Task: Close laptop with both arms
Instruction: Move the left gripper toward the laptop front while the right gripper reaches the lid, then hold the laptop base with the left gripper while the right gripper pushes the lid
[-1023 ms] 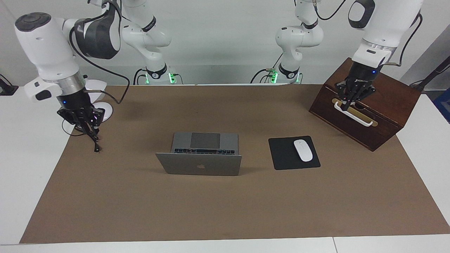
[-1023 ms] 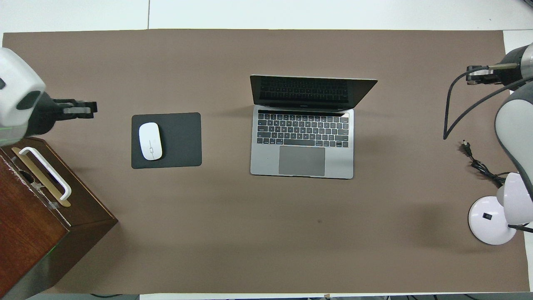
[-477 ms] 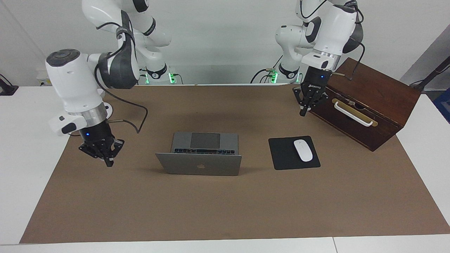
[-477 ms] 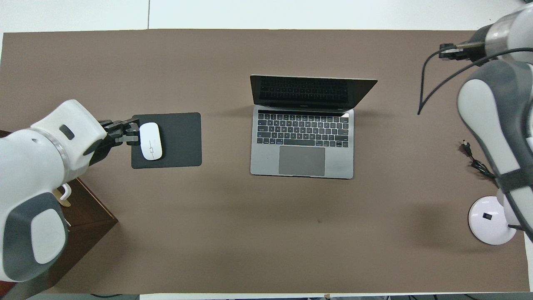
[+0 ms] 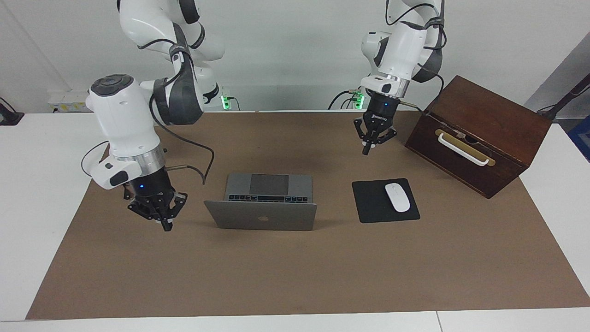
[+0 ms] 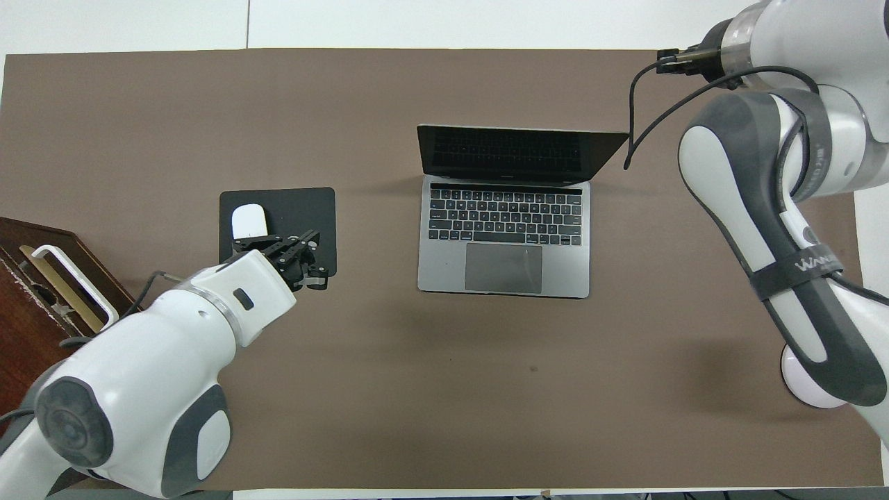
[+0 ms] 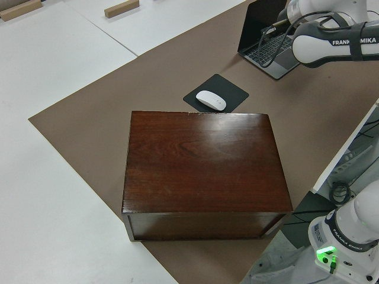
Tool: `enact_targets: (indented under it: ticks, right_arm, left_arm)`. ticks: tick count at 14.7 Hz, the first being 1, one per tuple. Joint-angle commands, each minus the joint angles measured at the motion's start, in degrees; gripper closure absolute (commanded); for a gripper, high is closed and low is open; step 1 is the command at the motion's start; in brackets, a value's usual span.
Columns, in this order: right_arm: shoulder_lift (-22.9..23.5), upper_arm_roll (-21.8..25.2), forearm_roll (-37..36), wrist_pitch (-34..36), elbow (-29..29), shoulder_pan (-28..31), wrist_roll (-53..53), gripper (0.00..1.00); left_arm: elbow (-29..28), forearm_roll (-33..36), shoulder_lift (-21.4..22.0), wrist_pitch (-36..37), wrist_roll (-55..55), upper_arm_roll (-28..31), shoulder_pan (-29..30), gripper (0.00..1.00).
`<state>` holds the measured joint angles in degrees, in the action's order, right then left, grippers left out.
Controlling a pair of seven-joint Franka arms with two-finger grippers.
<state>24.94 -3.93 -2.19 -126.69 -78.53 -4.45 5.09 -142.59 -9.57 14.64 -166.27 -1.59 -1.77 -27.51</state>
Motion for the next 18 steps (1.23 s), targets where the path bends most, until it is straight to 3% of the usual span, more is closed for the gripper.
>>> enact_targets:
  ticks: [1,5,8,11,18]
  right_arm:
    - [3.62,-0.03,-0.45,0.13,5.14,-1.34,1.85,1.0]
    - [5.81,0.32,-3.78,3.37,9.09,-5.99,10.44,1.0]
    - [8.27,0.67,-6.24,4.78,12.52,-8.89,14.32,1.0]
    - [11.17,1.64,-10.2,8.03,16.82,-13.29,20.21,1.0]
    - [12.5,3.13,-10.73,11.81,18.06,-17.42,20.4,1.0]
  left_arm:
    - [-1.29,-0.81,-6.61,-11.05,-0.78,0.97,-4.21,1.0]
    - [-1.11,-0.72,-14.62,-21.96,-1.3,0.98,-7.38,1.0]
    - [-0.76,-0.02,-17.0,-23.91,-4.2,0.89,-8.44,1.0]
    - [-0.32,-0.02,-24.55,-34.26,-4.47,0.89,-10.98,1.0]
    - [3.54,0.07,-30.27,-34.38,-4.65,0.97,-11.78,1.0]
